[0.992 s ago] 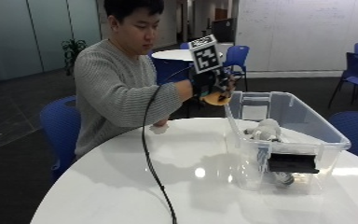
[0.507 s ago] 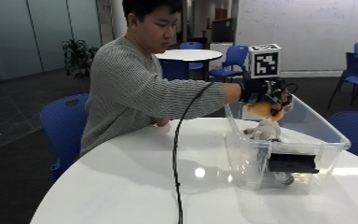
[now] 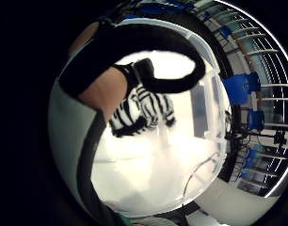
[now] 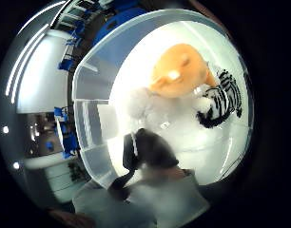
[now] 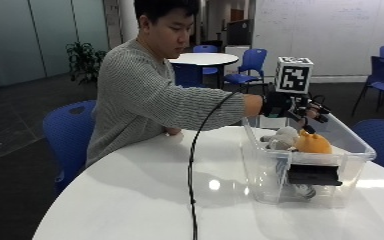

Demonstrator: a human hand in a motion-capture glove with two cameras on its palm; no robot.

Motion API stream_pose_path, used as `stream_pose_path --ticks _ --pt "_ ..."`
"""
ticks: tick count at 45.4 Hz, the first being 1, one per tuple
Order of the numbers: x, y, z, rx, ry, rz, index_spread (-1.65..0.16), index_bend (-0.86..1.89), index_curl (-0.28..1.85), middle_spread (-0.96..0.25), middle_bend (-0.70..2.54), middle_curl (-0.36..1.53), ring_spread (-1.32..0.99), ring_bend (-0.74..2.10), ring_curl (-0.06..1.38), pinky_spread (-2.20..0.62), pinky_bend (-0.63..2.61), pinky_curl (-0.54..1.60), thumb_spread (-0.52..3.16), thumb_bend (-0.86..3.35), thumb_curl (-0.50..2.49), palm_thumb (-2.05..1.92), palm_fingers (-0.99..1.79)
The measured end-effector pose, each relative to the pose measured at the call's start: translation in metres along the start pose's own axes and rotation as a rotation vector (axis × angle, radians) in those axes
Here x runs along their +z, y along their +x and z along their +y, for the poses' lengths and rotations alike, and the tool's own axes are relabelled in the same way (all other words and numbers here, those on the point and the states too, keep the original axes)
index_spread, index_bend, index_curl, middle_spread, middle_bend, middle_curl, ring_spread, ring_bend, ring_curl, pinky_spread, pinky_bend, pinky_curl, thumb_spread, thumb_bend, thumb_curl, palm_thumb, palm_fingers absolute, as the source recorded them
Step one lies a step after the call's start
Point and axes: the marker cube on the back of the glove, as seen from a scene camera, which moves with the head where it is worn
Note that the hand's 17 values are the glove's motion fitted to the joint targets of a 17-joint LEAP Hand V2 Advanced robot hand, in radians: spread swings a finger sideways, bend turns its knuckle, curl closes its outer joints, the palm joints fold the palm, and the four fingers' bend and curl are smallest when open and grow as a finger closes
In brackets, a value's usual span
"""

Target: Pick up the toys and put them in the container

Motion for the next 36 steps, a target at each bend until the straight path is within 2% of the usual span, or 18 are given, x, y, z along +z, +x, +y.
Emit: stream_pose_path --ticks 8,13,18,24,30,36 --pt "-0.006 -0.003 0.014 -0.001 0.007 -0.021 -0.36 0.12 0.37 -0.14 0.14 0.41 -0.13 0.44 0.5 0.01 1.38 0.41 1.19 -0.03 0.48 -0.02 -0.12" --pt "-0.016 -0.002 0.048 -0.062 0.016 -0.076 -0.36 0.13 0.36 -0.14 0.14 0.39 -0.12 0.43 0.49 0.02 1.35 0.39 1.21 -0.03 0.44 -0.01 -0.11" --pt "-0.022 0.0 0.112 -0.138 0.055 -0.177 -0.36 0.16 0.35 -0.13 0.15 0.37 -0.11 0.42 0.48 0.03 1.31 0.38 1.22 -0.04 0.41 -0.04 -0.1" --pt "-0.021 0.025 0.222 -0.359 0.114 -0.222 -0.37 0.18 0.36 -0.13 0.16 0.36 -0.1 0.4 0.47 0.05 1.25 0.35 1.23 -0.05 0.37 -0.06 -0.07" --pt "0.011 -0.007 0.307 -0.299 0.171 -0.18 -0.38 0.2 0.37 -0.13 0.18 0.35 -0.1 0.39 0.46 0.05 1.18 0.33 1.24 -0.05 0.33 -0.06 -0.03" --pt "0.031 -0.008 0.354 -0.245 0.211 -0.127 -0.38 0.2 0.38 -0.14 0.18 0.35 -0.1 0.38 0.45 0.06 1.12 0.31 1.26 -0.05 0.3 -0.06 -0.01"
